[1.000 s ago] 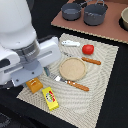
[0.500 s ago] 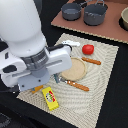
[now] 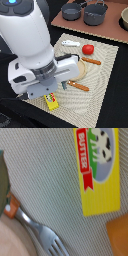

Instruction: Interact with the objects in diverse but meaningful ways.

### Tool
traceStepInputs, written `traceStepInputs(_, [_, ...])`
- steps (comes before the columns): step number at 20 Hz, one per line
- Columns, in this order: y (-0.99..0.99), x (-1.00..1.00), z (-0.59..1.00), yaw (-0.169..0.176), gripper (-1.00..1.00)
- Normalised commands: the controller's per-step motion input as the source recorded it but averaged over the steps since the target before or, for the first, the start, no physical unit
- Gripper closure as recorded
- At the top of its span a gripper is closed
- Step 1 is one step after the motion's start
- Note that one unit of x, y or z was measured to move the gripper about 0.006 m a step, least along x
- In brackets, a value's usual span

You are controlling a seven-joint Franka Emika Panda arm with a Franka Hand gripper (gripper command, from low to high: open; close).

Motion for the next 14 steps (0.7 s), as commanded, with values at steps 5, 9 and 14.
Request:
traceStepInputs(5, [-0.19, 0.26, -0.32, 0.000, -1.00])
traceStepInputs(9, [-0.20, 0.22, -0.31, 0.000, 1.00])
traceStepInputs(14, [-0.18, 0.25, -0.22, 0.000, 1.00])
